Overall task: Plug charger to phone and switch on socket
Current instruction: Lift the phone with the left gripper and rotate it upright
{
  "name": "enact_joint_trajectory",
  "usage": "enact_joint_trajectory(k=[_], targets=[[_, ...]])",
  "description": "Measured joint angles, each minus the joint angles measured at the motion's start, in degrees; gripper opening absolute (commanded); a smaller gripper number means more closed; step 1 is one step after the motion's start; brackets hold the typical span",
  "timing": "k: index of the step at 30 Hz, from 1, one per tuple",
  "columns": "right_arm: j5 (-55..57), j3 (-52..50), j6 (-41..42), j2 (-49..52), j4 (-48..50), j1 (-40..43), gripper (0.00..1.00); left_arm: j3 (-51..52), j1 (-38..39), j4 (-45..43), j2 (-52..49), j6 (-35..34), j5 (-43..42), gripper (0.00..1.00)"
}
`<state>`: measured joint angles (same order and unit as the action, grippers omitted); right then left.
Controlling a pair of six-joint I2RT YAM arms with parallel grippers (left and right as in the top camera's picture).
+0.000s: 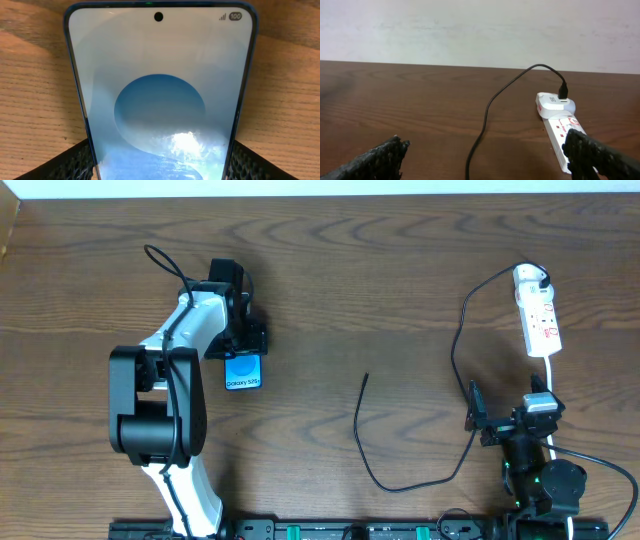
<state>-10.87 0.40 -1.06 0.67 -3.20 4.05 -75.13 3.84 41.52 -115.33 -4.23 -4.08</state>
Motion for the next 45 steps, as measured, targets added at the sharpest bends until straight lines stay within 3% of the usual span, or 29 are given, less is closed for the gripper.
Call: enact_joint_trajectory(k=[7, 9, 20, 45], targets=[[0.00, 0.00, 0.00, 0.00, 0.00, 0.00, 0.99, -0.07, 0.02, 0.04, 0.00, 0.00, -0.02, 0.72], [0.00, 0.00, 0.00, 0.00, 0.00, 0.00, 0.99, -0.07, 0.02, 0.04, 0.00, 0.00, -0.02, 0.65], [0.00, 0.00, 0.00, 0.00, 0.00, 0.00, 0.99, -0.13, 0.02, 0.17, 0.00, 0.00, -0.04, 0.08], [0.00, 0.00, 0.00, 0.00, 0.00, 0.00, 0.99, 0.22, -0.02, 3.32, 1.79, -0.02, -2.54, 0.07]])
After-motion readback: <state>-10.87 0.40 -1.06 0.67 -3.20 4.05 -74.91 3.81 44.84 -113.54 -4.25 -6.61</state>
